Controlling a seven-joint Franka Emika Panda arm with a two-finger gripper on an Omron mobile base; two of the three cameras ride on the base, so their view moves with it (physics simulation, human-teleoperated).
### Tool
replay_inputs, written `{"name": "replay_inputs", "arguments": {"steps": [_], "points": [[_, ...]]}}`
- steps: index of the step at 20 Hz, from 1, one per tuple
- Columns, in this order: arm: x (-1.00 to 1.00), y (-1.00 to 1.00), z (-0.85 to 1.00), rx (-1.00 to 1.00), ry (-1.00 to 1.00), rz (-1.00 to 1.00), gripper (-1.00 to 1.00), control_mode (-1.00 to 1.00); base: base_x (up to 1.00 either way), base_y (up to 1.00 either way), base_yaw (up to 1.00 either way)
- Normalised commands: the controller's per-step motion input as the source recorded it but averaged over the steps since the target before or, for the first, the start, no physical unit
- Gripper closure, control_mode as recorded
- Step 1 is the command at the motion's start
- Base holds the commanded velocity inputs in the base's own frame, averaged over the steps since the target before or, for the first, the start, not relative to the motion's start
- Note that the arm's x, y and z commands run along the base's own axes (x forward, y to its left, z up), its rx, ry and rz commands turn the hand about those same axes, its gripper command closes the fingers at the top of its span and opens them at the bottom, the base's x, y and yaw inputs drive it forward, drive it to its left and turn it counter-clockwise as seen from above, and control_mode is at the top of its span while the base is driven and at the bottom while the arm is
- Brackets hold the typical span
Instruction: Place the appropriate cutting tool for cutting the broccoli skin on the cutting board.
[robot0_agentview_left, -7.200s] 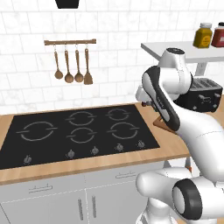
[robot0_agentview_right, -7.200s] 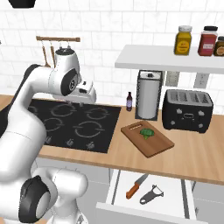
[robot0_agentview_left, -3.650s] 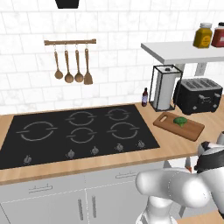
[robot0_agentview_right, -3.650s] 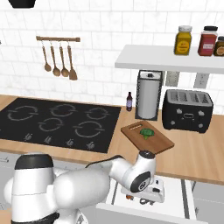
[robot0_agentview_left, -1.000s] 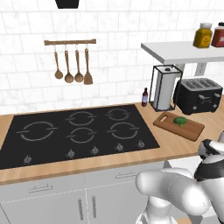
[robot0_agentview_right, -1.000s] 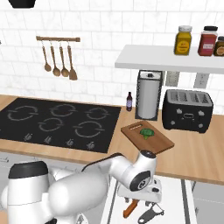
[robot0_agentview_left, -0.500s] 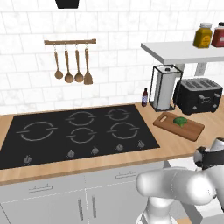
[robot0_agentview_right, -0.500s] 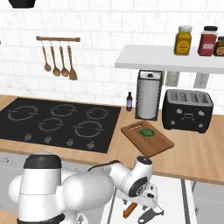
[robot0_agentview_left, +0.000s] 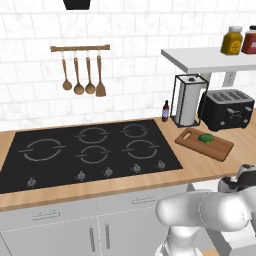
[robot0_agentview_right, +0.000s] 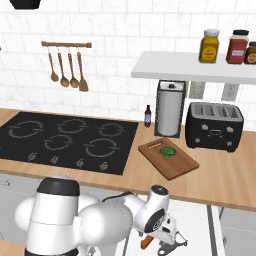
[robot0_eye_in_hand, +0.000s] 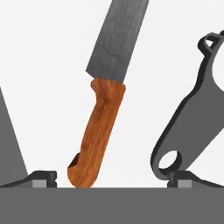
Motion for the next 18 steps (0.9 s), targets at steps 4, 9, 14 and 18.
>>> {"name": "replay_inputs", "arguments": {"steps": [4,9,14,18], "points": [[0.09,0.0,-0.21,-0.02,0.0,-0.09,-1.0,-1.0,0.0,0.0,0.0],[0.11,0.0,-0.21,-0.01,0.0,-0.07,-1.0,-1.0,0.0,0.0,0.0],[0.06,0.04,-0.18,0.0,0.03,-0.03,-1.0,-1.0,0.0,0.0,0.0],[0.05,0.0,-0.23,0.0,0.05,0.0,-1.0,-1.0,0.0,0.0,0.0]]}}
